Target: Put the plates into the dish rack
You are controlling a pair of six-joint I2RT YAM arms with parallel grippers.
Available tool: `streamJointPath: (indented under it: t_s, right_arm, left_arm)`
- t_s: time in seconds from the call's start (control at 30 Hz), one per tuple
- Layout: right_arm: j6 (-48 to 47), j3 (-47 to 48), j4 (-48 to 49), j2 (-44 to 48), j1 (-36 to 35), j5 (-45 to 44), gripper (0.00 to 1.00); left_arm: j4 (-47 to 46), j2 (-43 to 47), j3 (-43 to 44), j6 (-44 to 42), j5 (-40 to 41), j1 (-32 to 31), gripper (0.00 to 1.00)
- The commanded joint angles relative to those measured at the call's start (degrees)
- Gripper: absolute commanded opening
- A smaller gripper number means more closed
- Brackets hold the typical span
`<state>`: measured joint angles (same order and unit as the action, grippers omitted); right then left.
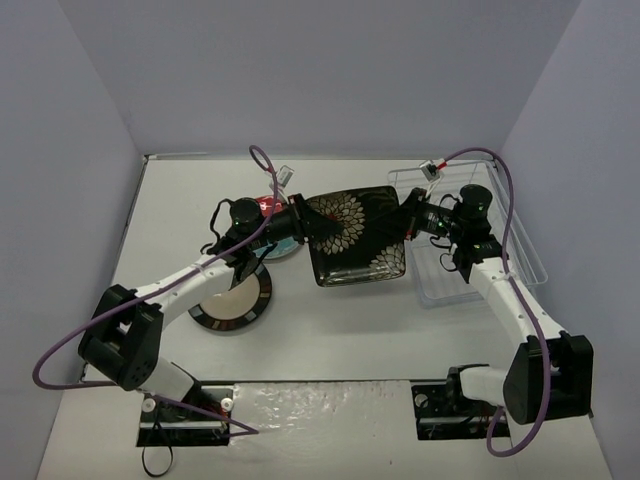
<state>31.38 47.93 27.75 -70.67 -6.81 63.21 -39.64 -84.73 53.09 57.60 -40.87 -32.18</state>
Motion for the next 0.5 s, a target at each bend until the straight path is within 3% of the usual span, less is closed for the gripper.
streamJointPath:
  t_s: [0.0,0.1,0.13,0.2,0.3,0.47]
  right_arm:
    - [-3.68,4.26,2.09,3.14,-0.41,-7.66,0.00]
    - [-5.74,6.11,-2.90,6.12,0.39,-14.53,0.00]
    - [-7.54,6.83,-6.24,7.44,0.53,-17.23,0.00]
    - [-9.76,8.99,-10.95,8.54,0.95,-23.22,0.00]
    - [-13.38,14.79,-21.36,10.18,1.37,-39.37,0.00]
    - [-17.11,21.10,-25.25,12.07,1.44,-55.70,0.00]
  left_arm:
    - [-2.23,4.64,8.15,-1.05,1.57,-0.95,0.25]
    - [6.57,6.85,9.24,-7.74,5.04,-0.75,0.90]
    - [9.78,8.30,9.64,-9.83,7.90,-0.77,0.97]
    - [18.31,10.12,11.01,-14.06,11.88,-0.75,0.97]
    - [31.81,15.59,13.17,-21.57,22.67,-0.69,0.97]
    - [44.78,22.37,11.74,-26.54,43.15,-0.69,0.97]
